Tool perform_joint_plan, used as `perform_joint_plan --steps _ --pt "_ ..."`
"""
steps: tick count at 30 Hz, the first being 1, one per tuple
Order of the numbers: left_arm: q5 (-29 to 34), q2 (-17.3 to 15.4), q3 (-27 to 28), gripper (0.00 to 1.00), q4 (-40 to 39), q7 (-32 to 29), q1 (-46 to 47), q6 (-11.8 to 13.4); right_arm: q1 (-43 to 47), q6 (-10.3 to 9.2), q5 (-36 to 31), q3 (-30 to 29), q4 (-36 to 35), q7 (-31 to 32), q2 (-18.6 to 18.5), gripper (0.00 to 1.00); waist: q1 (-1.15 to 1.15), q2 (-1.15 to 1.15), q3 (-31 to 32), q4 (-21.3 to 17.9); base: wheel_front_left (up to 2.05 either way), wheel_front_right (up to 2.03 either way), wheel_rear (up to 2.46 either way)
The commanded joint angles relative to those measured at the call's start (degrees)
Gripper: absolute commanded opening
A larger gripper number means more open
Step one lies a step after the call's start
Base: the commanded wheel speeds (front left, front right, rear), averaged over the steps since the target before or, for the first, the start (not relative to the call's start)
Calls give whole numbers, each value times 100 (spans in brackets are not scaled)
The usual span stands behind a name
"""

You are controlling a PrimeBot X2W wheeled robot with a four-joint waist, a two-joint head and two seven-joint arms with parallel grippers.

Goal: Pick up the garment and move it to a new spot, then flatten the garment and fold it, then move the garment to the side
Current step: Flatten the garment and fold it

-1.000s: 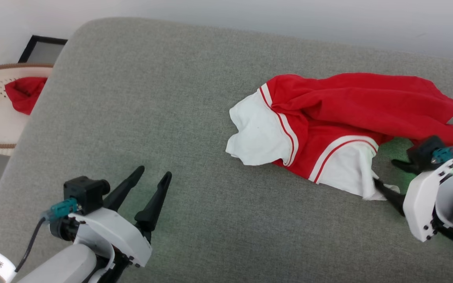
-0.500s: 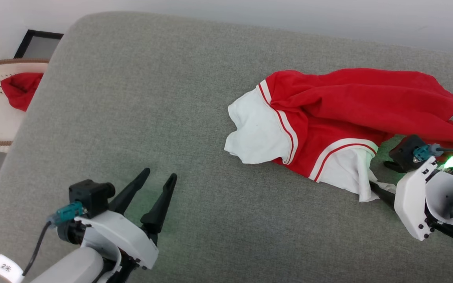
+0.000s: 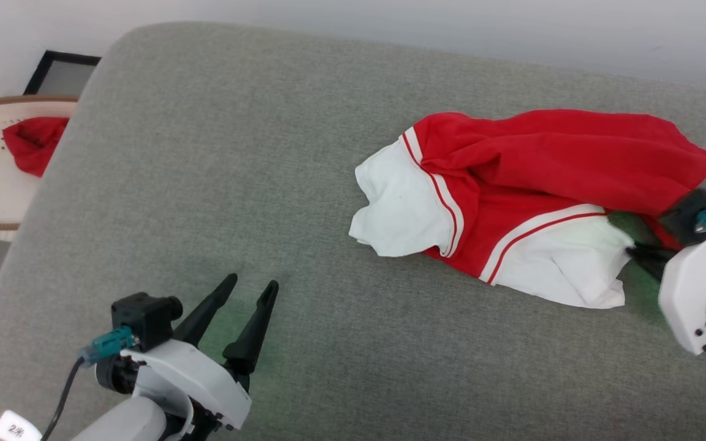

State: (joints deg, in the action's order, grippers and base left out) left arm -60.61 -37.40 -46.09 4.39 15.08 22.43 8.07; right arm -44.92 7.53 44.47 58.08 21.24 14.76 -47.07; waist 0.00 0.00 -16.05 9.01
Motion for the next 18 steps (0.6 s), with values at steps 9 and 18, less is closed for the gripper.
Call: perform_joint_plan --steps 9,18 --pt "150 29 189 100 -107 6 -136 7 320 -8 10 -893 321 -222 -247 0 0 0 -34 -247 0 0 0" --pt "214 -34 212 100 -224 -5 -36 42 410 -8 -223 -1374 687 -77 -345 0 0 0 -80 -244 0 0 0"
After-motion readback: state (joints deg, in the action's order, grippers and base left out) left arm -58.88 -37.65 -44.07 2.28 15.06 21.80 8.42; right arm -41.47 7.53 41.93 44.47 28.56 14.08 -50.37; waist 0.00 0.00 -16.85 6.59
